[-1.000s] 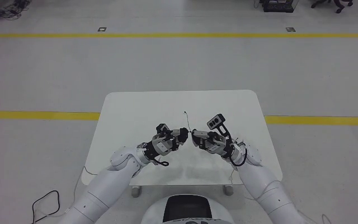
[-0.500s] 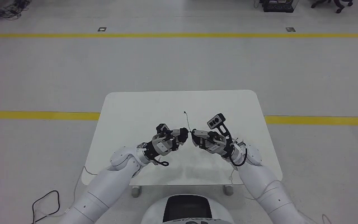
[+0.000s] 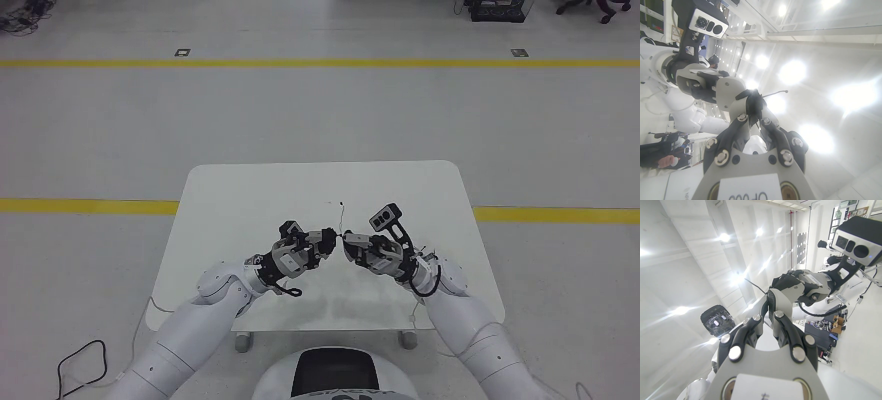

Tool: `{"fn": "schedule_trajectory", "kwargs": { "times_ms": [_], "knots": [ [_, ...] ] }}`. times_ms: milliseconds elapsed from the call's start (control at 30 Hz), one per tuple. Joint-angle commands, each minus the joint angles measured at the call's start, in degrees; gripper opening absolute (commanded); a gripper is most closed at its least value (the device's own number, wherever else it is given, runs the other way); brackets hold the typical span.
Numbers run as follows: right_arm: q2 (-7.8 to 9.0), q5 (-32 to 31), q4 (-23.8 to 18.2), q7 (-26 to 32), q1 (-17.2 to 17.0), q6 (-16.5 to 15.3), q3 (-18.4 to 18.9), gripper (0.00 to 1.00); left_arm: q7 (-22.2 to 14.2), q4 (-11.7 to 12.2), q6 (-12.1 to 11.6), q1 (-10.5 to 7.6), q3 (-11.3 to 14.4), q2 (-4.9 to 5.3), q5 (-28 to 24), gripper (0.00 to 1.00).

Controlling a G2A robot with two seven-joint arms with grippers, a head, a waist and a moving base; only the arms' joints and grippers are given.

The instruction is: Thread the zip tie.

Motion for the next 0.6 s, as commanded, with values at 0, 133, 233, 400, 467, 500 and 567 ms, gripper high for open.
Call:
{"fn": "schedule_trajectory", "kwargs": {
  "times_ms": [0,133,233,400,467,500,567],
  "knots": [
    [0.02,-0.2,0.1,-0.2,0.0,0.1,0.0,0.0,0.0,0.0,0.0,0.0,0.0,0.0,0.0,0.0],
    [0.06,-0.6,0.2,-0.7,0.0,0.1,0.0,0.0,0.0,0.0,0.0,0.0,0.0,0.0,0.0,0.0],
    [0.09,-1.0,0.3,-1.0,0.1,0.3,-0.1,0.0,0.0,0.0,0.0,0.0,0.0,0.0,0.0,0.0],
    [0.12,-1.5,0.4,-1.4,0.2,0.5,-0.2,0.0,0.0,0.0,0.0,0.0,0.0,0.0,0.0,0.0],
    [0.12,-1.5,0.6,-1.5,0.2,0.6,-0.3,0.0,0.0,0.0,0.0,0.0,0.0,0.0,0.0,0.0],
    [0.12,-1.5,0.6,-1.5,0.3,0.7,-0.3,0.0,0.0,0.0,0.0,0.0,0.0,0.0,0.0,0.0],
    [0.12,-1.5,0.7,-1.6,0.3,0.7,-0.4,0.0,0.0,0.0,0.0,0.0,0.0,0.0,0.0,0.0]
  ]
}}
